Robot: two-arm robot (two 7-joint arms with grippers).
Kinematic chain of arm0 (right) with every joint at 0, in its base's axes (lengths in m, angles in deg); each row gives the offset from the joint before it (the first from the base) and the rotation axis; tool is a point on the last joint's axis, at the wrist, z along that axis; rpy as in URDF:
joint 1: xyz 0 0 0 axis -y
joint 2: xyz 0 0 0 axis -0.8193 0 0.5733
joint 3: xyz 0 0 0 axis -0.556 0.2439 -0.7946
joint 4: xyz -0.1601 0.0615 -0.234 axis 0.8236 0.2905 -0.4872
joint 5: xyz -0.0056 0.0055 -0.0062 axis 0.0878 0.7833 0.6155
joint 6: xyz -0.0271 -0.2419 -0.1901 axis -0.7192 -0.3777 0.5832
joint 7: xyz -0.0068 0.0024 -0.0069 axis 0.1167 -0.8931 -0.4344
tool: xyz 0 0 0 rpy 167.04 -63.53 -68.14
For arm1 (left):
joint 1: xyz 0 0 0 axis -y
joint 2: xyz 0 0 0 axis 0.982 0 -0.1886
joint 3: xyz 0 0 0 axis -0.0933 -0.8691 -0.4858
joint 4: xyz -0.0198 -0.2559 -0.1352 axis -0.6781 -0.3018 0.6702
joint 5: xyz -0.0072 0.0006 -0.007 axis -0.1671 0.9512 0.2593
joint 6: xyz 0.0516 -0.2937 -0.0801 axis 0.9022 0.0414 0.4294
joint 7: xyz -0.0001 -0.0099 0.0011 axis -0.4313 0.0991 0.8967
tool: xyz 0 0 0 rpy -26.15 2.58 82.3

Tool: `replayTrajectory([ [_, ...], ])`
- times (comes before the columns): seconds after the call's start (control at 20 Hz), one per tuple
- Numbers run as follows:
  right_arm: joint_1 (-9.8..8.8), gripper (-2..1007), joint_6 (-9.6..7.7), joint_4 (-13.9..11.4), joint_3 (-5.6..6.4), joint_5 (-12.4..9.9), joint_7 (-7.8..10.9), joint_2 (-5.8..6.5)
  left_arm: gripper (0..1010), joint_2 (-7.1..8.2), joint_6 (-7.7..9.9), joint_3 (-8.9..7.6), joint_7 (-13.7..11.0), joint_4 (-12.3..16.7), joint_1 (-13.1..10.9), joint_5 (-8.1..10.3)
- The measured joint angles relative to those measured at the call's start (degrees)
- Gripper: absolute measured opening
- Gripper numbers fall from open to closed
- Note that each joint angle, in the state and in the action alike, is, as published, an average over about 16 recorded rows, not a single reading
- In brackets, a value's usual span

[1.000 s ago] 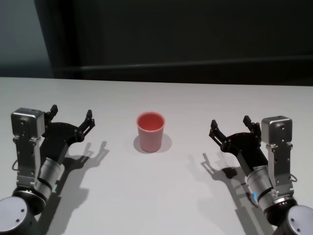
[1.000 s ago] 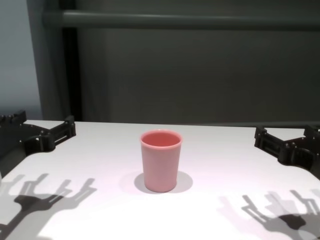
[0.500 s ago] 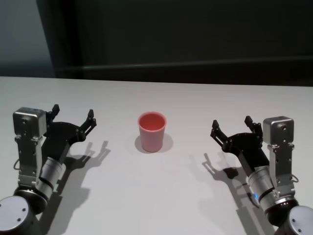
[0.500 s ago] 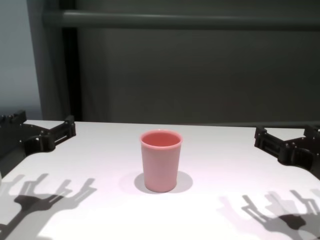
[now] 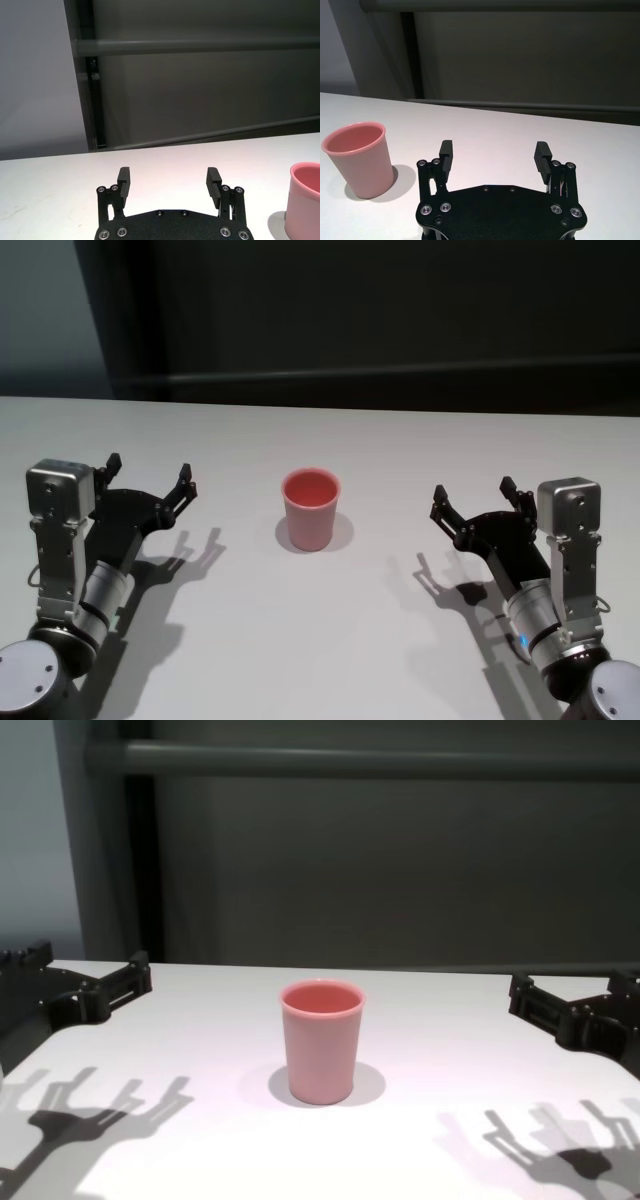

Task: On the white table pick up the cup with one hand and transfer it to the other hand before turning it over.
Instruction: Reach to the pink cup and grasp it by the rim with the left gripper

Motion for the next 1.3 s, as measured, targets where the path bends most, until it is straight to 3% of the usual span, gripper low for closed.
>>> replayTrajectory([
  [1.3, 0.0, 1002, 0.0, 0.0, 0.0, 0.0, 0.0, 0.0, 1003, 0.0, 0.0, 0.0, 0.0, 0.0, 0.0, 0.0],
])
